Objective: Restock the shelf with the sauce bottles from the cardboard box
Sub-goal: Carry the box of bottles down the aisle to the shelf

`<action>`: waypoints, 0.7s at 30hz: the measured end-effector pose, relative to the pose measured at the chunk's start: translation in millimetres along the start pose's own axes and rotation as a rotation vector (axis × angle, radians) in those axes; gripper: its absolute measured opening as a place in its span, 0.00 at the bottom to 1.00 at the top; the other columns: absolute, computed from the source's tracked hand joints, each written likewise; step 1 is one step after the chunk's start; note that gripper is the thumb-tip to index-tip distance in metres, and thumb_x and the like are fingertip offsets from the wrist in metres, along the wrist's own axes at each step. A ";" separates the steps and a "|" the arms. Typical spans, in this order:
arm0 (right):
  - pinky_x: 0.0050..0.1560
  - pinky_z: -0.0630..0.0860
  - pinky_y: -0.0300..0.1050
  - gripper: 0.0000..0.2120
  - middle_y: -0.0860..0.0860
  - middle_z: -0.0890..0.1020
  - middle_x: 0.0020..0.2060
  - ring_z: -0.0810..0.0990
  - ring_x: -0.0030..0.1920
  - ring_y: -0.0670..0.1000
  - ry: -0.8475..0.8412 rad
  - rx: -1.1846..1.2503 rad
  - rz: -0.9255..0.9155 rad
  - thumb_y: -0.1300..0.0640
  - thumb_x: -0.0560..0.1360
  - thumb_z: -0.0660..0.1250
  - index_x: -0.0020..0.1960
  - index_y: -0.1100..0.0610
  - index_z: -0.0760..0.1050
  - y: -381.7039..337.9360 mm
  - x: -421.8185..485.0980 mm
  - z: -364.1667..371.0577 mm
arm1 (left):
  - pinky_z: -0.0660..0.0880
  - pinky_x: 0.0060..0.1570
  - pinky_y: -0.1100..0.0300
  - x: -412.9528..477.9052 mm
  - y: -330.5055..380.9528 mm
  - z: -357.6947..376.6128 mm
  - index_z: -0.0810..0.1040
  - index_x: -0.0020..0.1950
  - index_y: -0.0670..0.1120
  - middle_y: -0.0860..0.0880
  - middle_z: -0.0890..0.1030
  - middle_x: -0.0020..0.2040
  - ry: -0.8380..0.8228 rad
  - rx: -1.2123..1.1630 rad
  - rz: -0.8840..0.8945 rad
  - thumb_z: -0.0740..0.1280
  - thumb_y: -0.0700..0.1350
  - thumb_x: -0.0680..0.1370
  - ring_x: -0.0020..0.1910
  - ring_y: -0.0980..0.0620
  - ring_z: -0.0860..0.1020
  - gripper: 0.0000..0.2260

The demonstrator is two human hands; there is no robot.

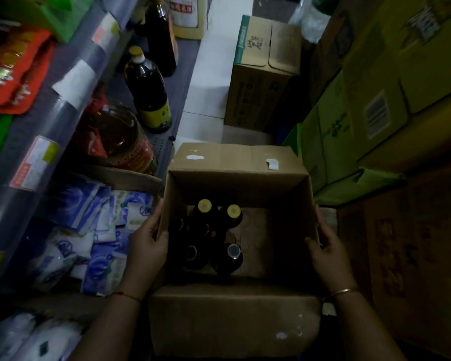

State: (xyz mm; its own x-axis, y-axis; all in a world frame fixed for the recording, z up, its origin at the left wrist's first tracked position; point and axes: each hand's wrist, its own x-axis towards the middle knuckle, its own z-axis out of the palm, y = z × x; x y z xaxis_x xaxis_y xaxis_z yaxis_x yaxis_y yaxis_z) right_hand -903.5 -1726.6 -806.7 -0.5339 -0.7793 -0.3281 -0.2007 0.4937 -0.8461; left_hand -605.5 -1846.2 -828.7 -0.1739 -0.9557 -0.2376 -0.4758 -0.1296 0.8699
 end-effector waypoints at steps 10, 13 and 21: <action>0.51 0.67 0.18 0.32 0.42 0.67 0.68 0.69 0.62 0.34 -0.019 0.024 -0.050 0.73 0.76 0.57 0.74 0.50 0.60 21.7 29.1 34.6 | 0.68 0.44 0.80 20.1 -38.4 0.7 0.64 0.74 0.50 0.52 0.75 0.61 0.025 0.076 -0.010 0.61 0.35 0.78 0.51 0.66 0.74 0.25; 0.52 0.69 0.22 0.31 0.41 0.67 0.66 0.70 0.60 0.33 -0.006 0.047 -0.029 0.70 0.77 0.57 0.74 0.46 0.59 36.8 26.9 41.8 | 0.69 0.54 0.73 26.2 -43.1 5.2 0.64 0.74 0.49 0.50 0.73 0.68 0.033 0.042 0.005 0.61 0.34 0.78 0.62 0.61 0.73 0.25; 0.64 0.65 0.40 0.30 0.43 0.67 0.68 0.66 0.67 0.44 0.034 -0.005 -0.041 0.70 0.77 0.58 0.74 0.48 0.58 64.5 33.1 47.1 | 0.65 0.64 0.64 33.4 -63.7 36.3 0.59 0.76 0.50 0.51 0.67 0.70 0.062 0.096 -0.033 0.60 0.34 0.78 0.68 0.56 0.65 0.28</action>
State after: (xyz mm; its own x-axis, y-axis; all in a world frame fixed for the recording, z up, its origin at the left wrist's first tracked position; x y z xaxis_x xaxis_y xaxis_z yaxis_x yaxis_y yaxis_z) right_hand -895.4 -1738.8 -891.9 -0.5527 -0.7855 -0.2786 -0.2274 0.4637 -0.8563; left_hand -612.3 -1860.2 -907.6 -0.1048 -0.9662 -0.2355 -0.5612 -0.1381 0.8161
